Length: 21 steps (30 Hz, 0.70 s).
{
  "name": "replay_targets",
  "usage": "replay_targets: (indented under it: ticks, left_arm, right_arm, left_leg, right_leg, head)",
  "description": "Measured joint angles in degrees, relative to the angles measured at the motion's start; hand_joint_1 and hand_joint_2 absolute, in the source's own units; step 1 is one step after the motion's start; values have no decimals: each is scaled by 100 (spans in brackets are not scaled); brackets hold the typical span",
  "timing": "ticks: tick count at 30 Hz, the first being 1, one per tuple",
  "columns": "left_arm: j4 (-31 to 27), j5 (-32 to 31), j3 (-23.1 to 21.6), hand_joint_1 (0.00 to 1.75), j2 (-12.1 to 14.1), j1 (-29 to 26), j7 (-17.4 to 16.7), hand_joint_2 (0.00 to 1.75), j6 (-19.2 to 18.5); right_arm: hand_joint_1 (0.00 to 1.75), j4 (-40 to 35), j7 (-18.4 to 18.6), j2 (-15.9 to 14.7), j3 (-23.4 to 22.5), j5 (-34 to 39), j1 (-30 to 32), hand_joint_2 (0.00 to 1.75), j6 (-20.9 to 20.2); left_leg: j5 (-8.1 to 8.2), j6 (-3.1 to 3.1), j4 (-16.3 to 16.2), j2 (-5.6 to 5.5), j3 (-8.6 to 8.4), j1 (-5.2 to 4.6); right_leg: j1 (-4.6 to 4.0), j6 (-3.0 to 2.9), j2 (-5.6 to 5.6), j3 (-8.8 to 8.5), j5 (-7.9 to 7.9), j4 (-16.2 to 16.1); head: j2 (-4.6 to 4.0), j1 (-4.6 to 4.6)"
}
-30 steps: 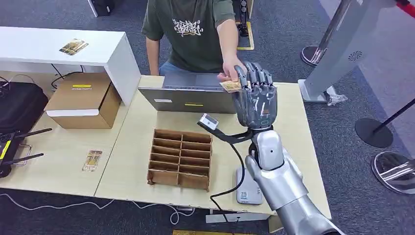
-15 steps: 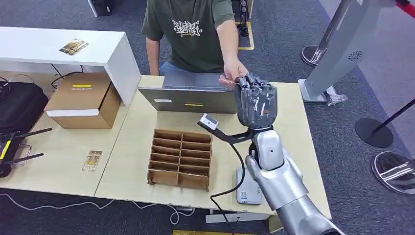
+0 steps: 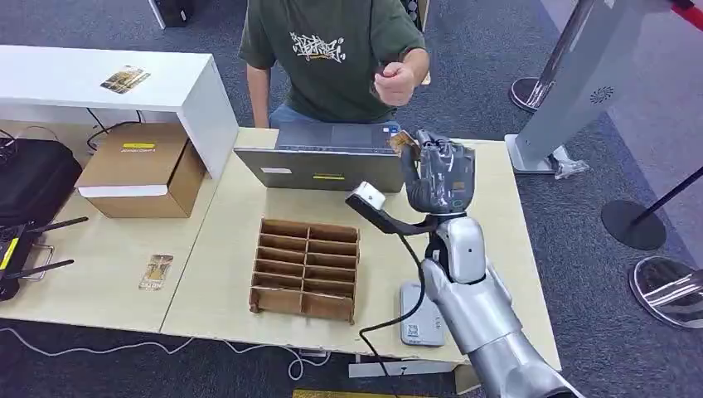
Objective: Pass the card to the sensor for recognition and then transmit it.
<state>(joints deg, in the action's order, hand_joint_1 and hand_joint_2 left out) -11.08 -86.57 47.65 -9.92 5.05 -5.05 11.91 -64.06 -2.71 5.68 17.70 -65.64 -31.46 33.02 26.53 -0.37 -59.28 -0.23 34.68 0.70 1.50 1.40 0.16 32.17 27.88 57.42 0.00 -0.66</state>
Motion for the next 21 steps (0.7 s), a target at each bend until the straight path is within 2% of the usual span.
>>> replay_targets:
  ticks: [4, 9, 14, 21]
  left_arm:
    - [0, 39, 0, 0, 0, -7, -13, 0, 24]
    - [0, 105, 0, 0, 2, -29, -59, 0, 52]
    - [0, 111, 0, 0, 2, -48, -83, 0, 61]
    - [0, 109, 0, 0, 2, -63, -87, 0, 68]
  right_arm:
    - [175, -9, -307, 59, -98, 1101, 26, 175, -443]
    - [175, -61, -441, 103, -223, 2173, 37, 175, -878]
    - [175, -101, -395, 100, -332, 2687, 36, 175, -1016]
    - [175, -186, -389, 50, -411, 3030, 66, 175, -1005]
  left_leg:
    - [0, 0, 0, 0, 0, 0]
    - [0, 0, 0, 0, 0, 0]
    - [0, 0, 0, 0, 0, 0]
    - [0, 0, 0, 0, 0, 0]
  right_leg:
    - [0, 0, 0, 0, 0, 0]
    - [0, 0, 0, 1, 0, 0]
    - [0, 0, 1, 1, 0, 0]
    - [0, 0, 0, 2, 0, 0]
  head:
    - [0, -2]
    - [0, 0]
    - [0, -2]
    - [0, -2]
